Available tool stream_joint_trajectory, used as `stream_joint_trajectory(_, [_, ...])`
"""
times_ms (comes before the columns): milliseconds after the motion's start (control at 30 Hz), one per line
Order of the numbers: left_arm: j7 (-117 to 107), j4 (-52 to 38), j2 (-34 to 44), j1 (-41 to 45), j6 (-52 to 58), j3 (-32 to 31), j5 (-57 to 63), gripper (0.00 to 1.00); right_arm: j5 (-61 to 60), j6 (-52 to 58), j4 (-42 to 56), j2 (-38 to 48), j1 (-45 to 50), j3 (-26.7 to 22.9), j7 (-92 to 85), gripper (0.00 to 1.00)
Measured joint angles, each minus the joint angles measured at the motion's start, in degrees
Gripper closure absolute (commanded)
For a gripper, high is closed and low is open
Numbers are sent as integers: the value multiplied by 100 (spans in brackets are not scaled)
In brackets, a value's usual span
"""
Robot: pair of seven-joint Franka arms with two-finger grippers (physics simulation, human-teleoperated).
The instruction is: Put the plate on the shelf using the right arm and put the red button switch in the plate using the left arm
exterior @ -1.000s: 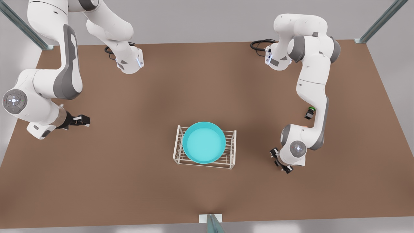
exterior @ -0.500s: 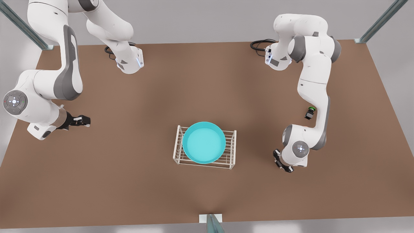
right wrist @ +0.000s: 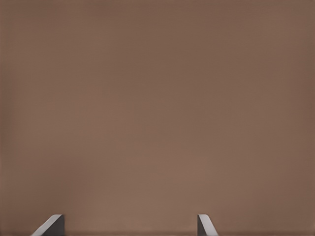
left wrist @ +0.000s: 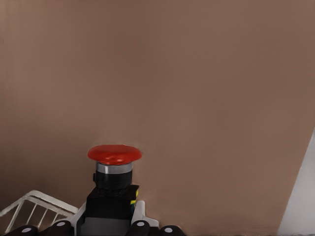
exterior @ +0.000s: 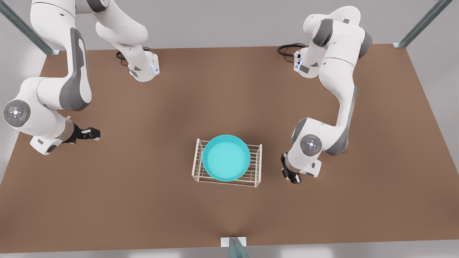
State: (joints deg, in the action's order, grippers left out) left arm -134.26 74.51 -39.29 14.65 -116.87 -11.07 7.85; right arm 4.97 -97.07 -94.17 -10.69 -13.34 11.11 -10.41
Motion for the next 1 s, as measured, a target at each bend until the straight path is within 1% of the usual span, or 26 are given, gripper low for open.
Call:
stream_joint_trajectory(100, [-107, -169, 403, 68, 487, -433, 4, 63, 0, 7, 39, -1, -6, 0, -2, 0])
stream_joint_trajectory(200, [-296, -418, 589, 614, 863, -645, 37, 63, 0, 12, 44, -1, -2, 0, -3, 0])
stream_joint_trajectory(267, [-454, -448, 580, 1134, 867, -684, 155, 63, 0, 14, 44, -1, -3, 0, -3, 0])
stream_joint_trajectory(367, [-676, -434, 483, 1526, 619, -693, 288, 63, 0, 16, 45, -1, -2, 1, -4, 0])
stream_joint_trajectory(467, [-855, -418, 291, 1564, 265, -657, 391, 63, 0, 17, 45, -2, -1, 2, -4, 0])
stream_joint_trajectory(633, [-1014, -434, 95, 1546, -457, -392, 572, 63, 0, 18, 45, -5, -2, 1, -5, 0])
stream_joint_trajectory(667, [-1042, -436, 61, 1547, -615, -376, 618, 60, 0, 18, 45, -5, -2, 1, -5, 0])
stream_joint_trajectory(700, [-1082, -435, 44, 1556, -788, -368, 675, 0, 0, 18, 45, -7, -3, 2, -5, 0])
stream_joint_trajectory(900, [-1386, -376, -28, 1658, -1452, -369, 1019, 0, 0, 19, 45, -9, -4, 1, -5, 0])
stream_joint_trajectory(967, [-1371, -312, 17, 1619, -1492, -381, 979, 0, 0, 19, 45, -9, -4, 2, -6, 0])
stream_joint_trajectory(1000, [-1228, -305, 122, 1498, -1292, -445, 834, 0, 0, 19, 45, -8, -3, 2, -6, 0])
